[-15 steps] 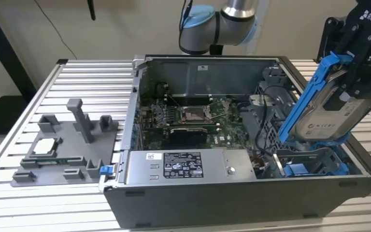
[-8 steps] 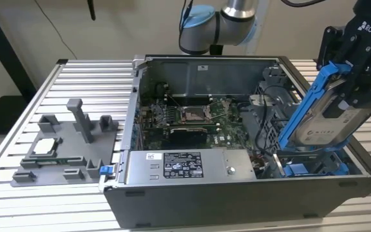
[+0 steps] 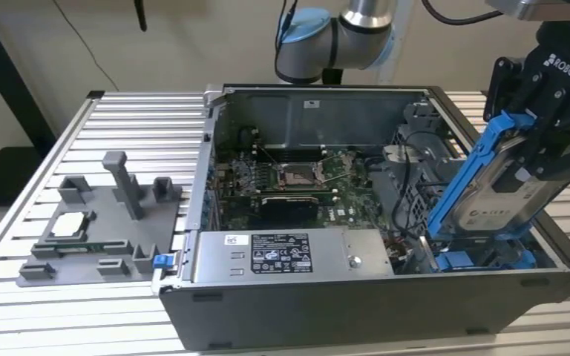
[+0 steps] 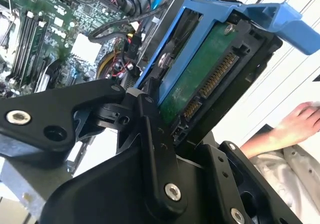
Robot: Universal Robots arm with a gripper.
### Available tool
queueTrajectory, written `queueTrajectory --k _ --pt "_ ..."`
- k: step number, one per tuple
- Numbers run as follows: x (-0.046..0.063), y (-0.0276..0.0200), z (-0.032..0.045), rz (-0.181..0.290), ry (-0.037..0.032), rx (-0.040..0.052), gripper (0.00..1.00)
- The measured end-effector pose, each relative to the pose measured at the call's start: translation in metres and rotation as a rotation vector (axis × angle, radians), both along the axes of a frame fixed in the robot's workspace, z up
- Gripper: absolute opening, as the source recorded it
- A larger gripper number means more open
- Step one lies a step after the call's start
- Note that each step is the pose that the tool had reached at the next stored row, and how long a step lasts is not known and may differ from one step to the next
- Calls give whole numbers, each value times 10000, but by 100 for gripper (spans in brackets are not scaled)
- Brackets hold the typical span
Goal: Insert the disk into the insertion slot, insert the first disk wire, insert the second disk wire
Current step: 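Insert the disk into the insertion slot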
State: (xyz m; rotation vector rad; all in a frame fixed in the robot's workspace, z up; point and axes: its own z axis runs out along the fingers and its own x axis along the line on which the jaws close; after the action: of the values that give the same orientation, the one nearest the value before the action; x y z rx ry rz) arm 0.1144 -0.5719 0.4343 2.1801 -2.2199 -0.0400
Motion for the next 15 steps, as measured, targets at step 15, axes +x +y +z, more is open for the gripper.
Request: queueTrajectory --k 15 --pt "88 0 -250 -1 0 0 0"
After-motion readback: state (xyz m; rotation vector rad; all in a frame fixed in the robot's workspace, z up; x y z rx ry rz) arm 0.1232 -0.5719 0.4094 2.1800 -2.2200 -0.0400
